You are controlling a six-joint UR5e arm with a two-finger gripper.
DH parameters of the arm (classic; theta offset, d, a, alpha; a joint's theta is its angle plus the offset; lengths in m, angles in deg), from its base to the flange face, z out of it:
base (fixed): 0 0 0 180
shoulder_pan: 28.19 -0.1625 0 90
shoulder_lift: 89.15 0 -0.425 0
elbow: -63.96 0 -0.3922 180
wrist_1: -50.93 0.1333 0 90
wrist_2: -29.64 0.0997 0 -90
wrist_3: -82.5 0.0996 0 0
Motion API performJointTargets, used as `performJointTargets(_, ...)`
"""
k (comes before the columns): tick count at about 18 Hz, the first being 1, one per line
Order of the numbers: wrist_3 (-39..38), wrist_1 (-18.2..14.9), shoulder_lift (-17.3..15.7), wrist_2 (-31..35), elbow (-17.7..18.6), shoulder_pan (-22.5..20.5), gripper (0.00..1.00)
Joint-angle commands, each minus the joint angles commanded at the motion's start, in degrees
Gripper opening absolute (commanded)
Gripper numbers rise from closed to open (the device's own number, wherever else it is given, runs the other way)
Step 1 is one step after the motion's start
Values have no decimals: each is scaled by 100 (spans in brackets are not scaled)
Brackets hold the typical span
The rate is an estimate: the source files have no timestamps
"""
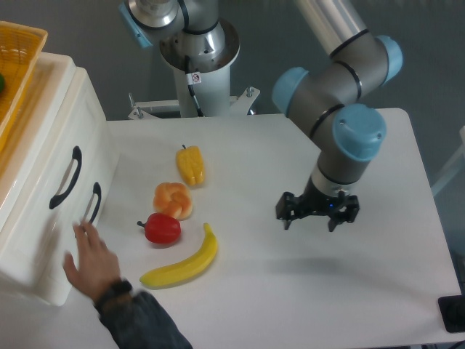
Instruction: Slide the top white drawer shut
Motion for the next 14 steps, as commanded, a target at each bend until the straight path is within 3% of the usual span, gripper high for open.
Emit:
performJointTargets(6,1688,0,71,167,-53,-501,100)
performJointTargets(11,3595,0,272,290,-115,-817,100)
performJointTargets(14,3993,26,247,334,-167,-976,100)
